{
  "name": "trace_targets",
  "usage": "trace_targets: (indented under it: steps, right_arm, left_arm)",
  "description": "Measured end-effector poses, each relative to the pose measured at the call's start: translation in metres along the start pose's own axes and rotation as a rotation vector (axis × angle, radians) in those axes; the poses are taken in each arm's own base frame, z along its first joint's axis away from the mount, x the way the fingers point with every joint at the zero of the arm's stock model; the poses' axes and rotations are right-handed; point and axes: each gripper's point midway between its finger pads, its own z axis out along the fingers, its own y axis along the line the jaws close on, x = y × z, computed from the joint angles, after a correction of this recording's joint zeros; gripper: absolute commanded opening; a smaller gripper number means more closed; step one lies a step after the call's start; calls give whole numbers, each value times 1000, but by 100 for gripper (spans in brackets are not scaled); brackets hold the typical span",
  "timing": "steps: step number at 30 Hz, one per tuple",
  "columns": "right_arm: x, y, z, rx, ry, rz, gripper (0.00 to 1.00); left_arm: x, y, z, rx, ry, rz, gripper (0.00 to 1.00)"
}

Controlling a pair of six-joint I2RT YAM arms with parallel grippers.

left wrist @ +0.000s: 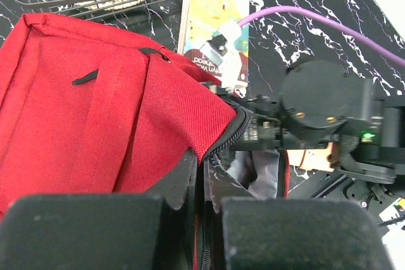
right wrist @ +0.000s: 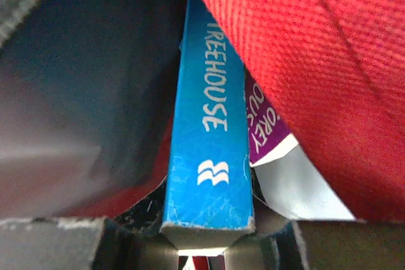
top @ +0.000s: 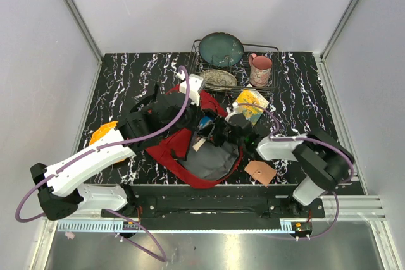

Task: Pack the student bag
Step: Place the book in the student bag.

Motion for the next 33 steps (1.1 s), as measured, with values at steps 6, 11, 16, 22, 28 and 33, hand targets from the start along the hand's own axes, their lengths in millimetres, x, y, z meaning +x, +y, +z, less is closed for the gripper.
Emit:
trace_targets:
  steps: [6,11,16,22,28,33]
  right_arm:
    - [-5,12,39,-12,-59,-18,2]
    - [-3,10,64,4,-113,-32,16]
    - [-3,4,85,34,-155,-45,37]
    - [-3,-4,93,62,-181,-62,73]
    - [-3,-11,77,83,-193,-92,89]
    - [-1,-16,51,129,-192,-134,93]
  left_arm:
    - [-1,0,-1,2,-2,0,0]
    - [-5,1,-8,8,-20,-7,0]
    - [-6,3,-10,3,-28,-10,0]
    - [-1,7,-11,-7,-24,-8,0]
    - [1,11,-14,-16,-33,-10,0]
    - [0,13,-16,-24,-40,-13,0]
